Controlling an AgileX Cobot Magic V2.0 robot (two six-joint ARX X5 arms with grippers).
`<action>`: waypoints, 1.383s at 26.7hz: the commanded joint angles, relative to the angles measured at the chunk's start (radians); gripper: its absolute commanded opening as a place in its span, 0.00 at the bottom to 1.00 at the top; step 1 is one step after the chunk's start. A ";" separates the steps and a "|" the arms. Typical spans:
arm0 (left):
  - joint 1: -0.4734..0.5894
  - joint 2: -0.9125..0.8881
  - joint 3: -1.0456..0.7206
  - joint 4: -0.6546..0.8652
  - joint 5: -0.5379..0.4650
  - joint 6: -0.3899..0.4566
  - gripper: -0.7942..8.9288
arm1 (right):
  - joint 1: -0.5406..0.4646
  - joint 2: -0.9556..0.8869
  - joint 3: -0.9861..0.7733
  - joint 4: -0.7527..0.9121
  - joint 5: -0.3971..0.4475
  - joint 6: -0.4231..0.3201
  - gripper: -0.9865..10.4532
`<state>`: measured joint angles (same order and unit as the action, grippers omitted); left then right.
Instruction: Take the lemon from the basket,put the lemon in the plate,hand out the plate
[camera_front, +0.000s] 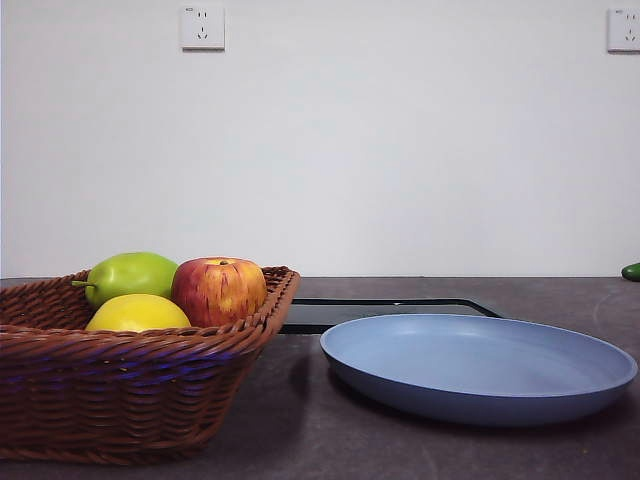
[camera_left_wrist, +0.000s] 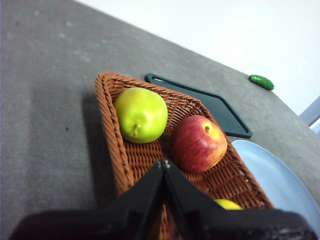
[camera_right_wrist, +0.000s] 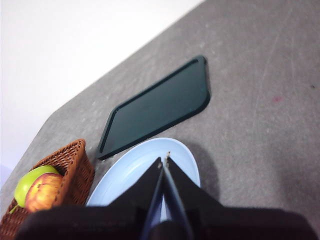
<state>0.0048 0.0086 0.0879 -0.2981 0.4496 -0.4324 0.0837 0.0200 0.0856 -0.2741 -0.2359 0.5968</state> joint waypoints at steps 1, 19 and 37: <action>0.003 0.016 0.095 -0.033 -0.022 -0.011 0.09 | 0.002 0.021 0.100 -0.040 -0.001 0.015 0.09; -0.025 0.501 0.580 -0.337 0.042 0.248 0.09 | 0.002 0.518 0.646 -0.379 -0.001 -0.313 0.09; -0.116 0.743 0.787 -0.585 0.057 0.375 0.35 | 0.003 1.111 0.685 -0.420 -0.077 -0.462 0.31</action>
<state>-0.1078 0.7441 0.8566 -0.8951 0.5026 -0.0677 0.0841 1.1271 0.7525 -0.6979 -0.3141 0.1421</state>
